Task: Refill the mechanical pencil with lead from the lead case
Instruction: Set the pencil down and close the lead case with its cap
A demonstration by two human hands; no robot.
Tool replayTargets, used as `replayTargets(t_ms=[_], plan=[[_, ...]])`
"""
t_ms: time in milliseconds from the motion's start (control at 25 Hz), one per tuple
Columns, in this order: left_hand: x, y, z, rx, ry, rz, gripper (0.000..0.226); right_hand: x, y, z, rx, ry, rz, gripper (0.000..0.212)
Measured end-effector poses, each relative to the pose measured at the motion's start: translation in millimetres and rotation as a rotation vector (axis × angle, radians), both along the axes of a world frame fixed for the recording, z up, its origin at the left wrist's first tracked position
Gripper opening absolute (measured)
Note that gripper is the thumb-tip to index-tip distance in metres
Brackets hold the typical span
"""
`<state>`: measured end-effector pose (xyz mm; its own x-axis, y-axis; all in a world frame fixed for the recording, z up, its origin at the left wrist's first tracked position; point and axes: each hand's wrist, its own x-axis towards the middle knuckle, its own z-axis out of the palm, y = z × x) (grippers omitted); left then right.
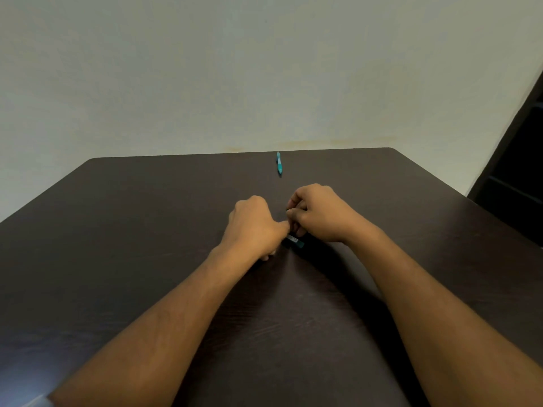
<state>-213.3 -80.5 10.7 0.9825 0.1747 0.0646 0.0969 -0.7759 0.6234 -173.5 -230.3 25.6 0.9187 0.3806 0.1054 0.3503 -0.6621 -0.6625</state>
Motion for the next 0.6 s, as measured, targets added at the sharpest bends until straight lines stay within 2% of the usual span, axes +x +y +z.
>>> replayTargets(t_ms=[240,360,440,520,600], plan=[[-4.3,-4.8,9.4,-0.017,0.042,0.015,0.033,-3.5,5.7,-0.1,0.097,0.043,-0.099,0.014],[-9.9,-13.7,6.2,0.226,-0.017,-0.002,0.04,4.1,4.7,-6.5,0.02,-0.135,-0.261,0.015],[-15.1,-22.0,2.1,0.386,-0.09,-0.001,0.048,10.0,-0.3,-11.7,0.056,-0.166,-0.339,0.013],[-14.7,-25.3,-0.1,0.393,-0.116,-0.012,0.046,12.8,-4.1,-15.7,0.125,-0.144,-0.352,0.006],[-11.8,-23.4,0.0,0.347,-0.111,-0.02,0.04,12.7,-5.7,-17.7,0.192,-0.132,-0.333,0.008]])
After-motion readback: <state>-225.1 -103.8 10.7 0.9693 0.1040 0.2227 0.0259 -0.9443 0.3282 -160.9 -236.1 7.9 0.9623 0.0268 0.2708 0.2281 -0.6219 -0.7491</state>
